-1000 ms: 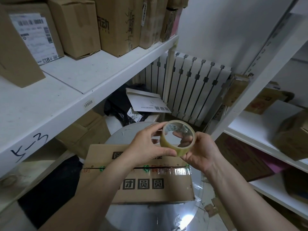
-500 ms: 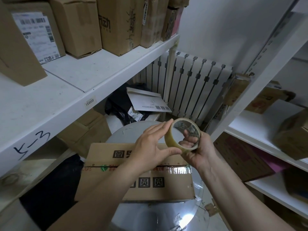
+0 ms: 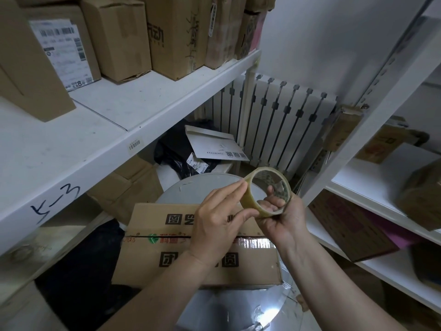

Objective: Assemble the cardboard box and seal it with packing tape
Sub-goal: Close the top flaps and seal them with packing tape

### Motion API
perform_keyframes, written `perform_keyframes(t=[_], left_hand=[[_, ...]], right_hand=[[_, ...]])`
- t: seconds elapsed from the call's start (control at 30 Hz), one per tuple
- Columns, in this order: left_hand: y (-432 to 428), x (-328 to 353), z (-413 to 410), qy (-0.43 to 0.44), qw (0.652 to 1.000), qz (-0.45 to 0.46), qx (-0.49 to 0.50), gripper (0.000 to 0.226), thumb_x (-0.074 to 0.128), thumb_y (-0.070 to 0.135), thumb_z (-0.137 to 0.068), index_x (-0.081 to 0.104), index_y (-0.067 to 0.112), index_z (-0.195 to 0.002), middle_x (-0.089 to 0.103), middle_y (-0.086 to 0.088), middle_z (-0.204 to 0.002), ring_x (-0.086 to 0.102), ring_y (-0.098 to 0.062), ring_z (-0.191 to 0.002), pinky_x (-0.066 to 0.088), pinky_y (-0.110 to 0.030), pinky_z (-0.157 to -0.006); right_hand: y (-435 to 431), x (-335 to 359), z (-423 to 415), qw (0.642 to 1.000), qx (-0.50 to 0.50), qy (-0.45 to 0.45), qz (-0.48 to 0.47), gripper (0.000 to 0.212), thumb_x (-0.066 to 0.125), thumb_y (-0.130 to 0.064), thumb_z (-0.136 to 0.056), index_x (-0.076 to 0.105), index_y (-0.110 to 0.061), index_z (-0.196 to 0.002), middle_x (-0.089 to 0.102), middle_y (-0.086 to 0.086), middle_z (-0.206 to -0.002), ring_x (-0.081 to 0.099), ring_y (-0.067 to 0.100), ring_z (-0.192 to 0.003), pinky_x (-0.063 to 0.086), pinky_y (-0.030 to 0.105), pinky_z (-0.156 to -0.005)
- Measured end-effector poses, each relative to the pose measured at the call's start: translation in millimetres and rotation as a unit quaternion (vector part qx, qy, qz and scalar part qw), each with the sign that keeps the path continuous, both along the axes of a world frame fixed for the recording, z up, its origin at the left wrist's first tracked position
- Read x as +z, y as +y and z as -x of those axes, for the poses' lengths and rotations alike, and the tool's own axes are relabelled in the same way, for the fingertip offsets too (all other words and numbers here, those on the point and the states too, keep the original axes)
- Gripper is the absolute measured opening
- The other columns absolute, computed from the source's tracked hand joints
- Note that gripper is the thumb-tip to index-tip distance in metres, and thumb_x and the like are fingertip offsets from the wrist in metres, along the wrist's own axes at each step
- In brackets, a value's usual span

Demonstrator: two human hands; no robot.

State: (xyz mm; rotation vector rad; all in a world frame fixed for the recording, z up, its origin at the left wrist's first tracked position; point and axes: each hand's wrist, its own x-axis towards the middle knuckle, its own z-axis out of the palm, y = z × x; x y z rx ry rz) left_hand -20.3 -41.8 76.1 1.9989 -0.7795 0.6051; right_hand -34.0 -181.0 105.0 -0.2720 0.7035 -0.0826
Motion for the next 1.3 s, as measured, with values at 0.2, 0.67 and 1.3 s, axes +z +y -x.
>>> perform_keyframes(t=[0.2,0.67,1.3], left_hand=[[6,1,-2,0.043,0.999,0.023,-0.021,0.036,0.074,0.032,-0.08,0.071,0.006,-0.104,0.068,-0.002,-0.104,0.063,-0.007,-0.099,0.05,-0.019,-0.089],[5,6,-19,0.128,0.989,-0.056,-0.046,0.021,0.044,0.03,-0.095,0.055,0.013,-0.091,0.048,0.007,-0.092,0.048,-0.009,-0.083,0.044,-0.023,-0.071],[19,7,-39,0.183,0.974,-0.113,0.076,0.005,0.045,0.015,-0.099,0.045,0.014,-0.094,0.052,0.0,-0.086,0.05,-0.018,-0.076,0.033,-0.031,-0.063]], right_hand=[[-2,-1,-1,1.0,0.014,0.028,-0.002,0.03,0.04,-0.018,-0.091,0.053,-0.005,-0.067,0.029,-0.005,-0.036,0.024,0.005,-0.029,0.023,0.011,-0.032],[-8,4,-3,0.991,0.071,0.104,-0.033,0.03,0.041,-0.018,-0.092,0.061,-0.001,-0.078,0.036,-0.008,-0.052,0.03,0.002,-0.027,0.031,0.014,-0.027],[5,-13,17,0.869,0.158,-0.01,0.469,0.026,0.042,-0.015,-0.1,0.063,-0.024,-0.113,0.06,-0.001,-0.12,0.057,0.014,-0.111,0.053,0.034,-0.083]])
